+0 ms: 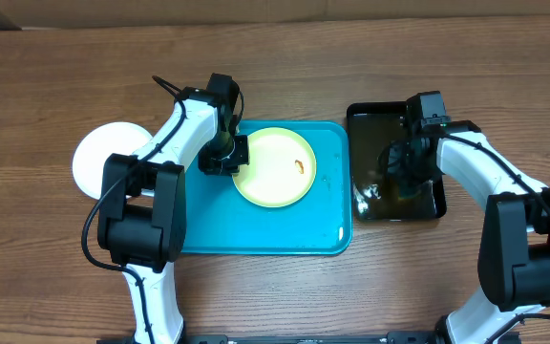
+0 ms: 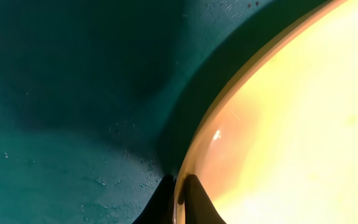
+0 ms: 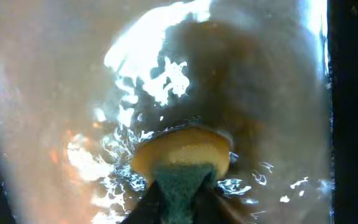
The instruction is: Clean dirty plates on tray and stack at the side
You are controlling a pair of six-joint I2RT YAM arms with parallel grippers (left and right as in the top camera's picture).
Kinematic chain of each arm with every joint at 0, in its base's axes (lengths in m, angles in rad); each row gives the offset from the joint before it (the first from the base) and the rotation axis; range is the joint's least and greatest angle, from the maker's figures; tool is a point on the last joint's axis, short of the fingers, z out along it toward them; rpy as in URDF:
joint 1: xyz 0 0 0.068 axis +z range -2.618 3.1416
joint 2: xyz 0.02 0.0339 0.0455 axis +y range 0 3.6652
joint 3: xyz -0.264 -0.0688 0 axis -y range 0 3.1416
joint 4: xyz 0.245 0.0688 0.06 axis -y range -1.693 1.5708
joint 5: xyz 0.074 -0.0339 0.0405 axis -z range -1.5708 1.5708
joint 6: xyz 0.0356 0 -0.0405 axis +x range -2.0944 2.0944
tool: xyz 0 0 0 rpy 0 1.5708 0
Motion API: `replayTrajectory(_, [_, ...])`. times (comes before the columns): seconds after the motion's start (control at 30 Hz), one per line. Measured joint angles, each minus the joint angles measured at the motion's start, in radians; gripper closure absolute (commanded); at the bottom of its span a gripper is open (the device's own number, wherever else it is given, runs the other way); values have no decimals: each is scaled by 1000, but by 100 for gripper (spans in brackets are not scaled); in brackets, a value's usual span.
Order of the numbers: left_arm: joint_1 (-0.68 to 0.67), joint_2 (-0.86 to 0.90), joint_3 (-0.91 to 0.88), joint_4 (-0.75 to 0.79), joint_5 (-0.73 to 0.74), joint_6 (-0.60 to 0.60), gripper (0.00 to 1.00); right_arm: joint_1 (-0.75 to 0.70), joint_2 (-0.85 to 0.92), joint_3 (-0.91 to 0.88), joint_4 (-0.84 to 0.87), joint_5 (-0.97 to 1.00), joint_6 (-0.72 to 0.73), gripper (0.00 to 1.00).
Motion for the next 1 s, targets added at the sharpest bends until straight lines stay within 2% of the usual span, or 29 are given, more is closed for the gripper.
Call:
replayTrajectory(0.03, [0,0,0,0,0,0,95,0,0,0,2,-2,-3,39])
replayTrajectory(0.1, [0,0,0,0,0,0,95,0,0,0,14,-3,-2,39])
replayTrajectory(0.13, [0,0,0,0,0,0,95,0,0,0,21,-3,-3,46])
replayTrajectory(0.2, [0,0,0,0,0,0,94,0,0,0,43,-3,-12,80])
replayTrajectory(0.23, [0,0,0,0,0,0,95,0,0,0,49,-2,-5,94])
replayTrajectory(0.27, [0,0,0,0,0,0,94,0,0,0,55,-3,-2,96])
replayTrajectory(0.3, [0,0,0,0,0,0,95,0,0,0,57,-3,1,92])
replayTrajectory(0.37, [0,0,0,0,0,0,94,0,0,0,60,-3,8,41])
replayTrajectory(0.43, [0,0,0,0,0,0,95,-1,0,0,55,-2,10,25])
replayTrajectory(0.53, [0,0,0,0,0,0,94,-6,0,7,-27,-3,16,19])
replayTrajectory(0.7, [0,0,0,0,0,0,94,-17,0,73,-229,-2,19,17])
replayTrajectory(0.83, [0,0,0,0,0,0,94,-18,0,95,-291,-2,8,25])
replayTrajectory(0.97, [0,0,-1,0,0,0,94,-18,0,80,-263,-3,3,26])
replayTrajectory(1.0, [0,0,-1,1,0,0,94,-18,0,71,-251,-3,3,31])
